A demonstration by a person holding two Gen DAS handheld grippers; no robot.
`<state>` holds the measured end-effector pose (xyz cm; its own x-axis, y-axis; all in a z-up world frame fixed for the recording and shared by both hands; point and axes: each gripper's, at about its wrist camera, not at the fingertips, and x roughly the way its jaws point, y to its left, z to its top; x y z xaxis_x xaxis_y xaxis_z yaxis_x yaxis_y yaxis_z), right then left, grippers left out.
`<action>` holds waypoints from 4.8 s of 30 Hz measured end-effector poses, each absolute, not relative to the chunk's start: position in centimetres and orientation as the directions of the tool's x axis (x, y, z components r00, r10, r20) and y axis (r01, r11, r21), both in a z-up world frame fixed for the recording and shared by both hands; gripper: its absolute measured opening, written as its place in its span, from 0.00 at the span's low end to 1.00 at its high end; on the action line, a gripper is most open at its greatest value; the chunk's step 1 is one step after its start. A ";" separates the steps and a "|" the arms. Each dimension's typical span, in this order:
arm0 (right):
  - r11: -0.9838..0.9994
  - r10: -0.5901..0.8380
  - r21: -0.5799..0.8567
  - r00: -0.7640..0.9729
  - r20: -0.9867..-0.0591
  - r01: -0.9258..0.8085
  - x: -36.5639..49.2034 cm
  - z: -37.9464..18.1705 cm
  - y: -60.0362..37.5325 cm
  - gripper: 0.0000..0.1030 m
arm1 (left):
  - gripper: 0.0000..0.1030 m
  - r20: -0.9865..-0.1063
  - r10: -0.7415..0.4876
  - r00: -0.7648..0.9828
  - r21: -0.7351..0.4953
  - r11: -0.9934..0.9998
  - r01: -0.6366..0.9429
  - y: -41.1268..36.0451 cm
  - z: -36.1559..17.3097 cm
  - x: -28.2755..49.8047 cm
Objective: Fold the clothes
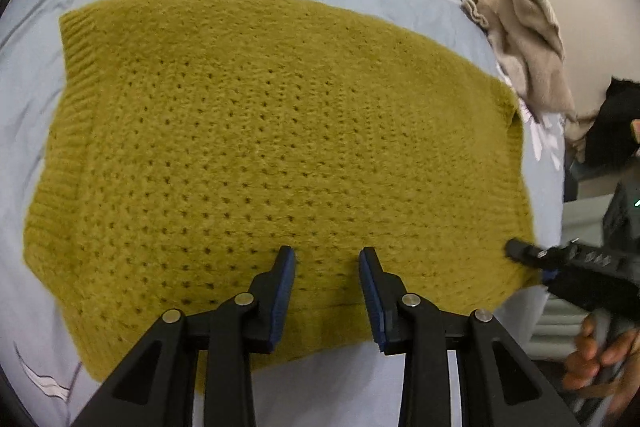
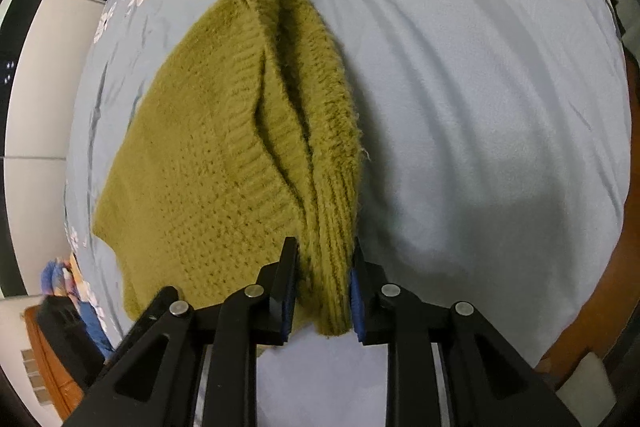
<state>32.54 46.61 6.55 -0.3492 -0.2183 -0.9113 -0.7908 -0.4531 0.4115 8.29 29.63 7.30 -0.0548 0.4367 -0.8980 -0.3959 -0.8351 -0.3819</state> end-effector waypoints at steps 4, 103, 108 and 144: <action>-0.454 -0.211 0.398 -0.338 -0.917 -0.797 32.5 6.4 46.3 0.23 | 0.36 -0.889 0.456 -0.031 -0.408 -0.823 -0.396 30.2 7.1 8.8; -0.646 -0.515 0.631 -0.365 -0.776 -0.430 22.6 1.5 34.4 0.78 | 0.70 -0.722 0.657 -0.215 -0.670 -0.742 -0.017 10.3 8.7 -0.3; -0.589 -0.530 0.664 -0.399 -0.748 -0.461 22.4 0.5 34.1 0.80 | 0.70 -0.715 0.655 -0.242 -0.677 -0.736 0.006 9.8 8.5 -1.4; -0.911 -0.355 0.343 0.016 -0.935 -0.228 11.5 9.4 47.5 0.27 | 0.70 -0.786 0.614 -0.075 -0.616 -0.788 0.003 20.4 17.8 3.1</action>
<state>11.46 47.50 9.44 0.0155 -0.3554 -0.9346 -0.2284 -0.9112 0.3428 3.06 20.45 17.82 -0.0751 0.6140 -0.7857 0.0025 -0.7878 -0.6159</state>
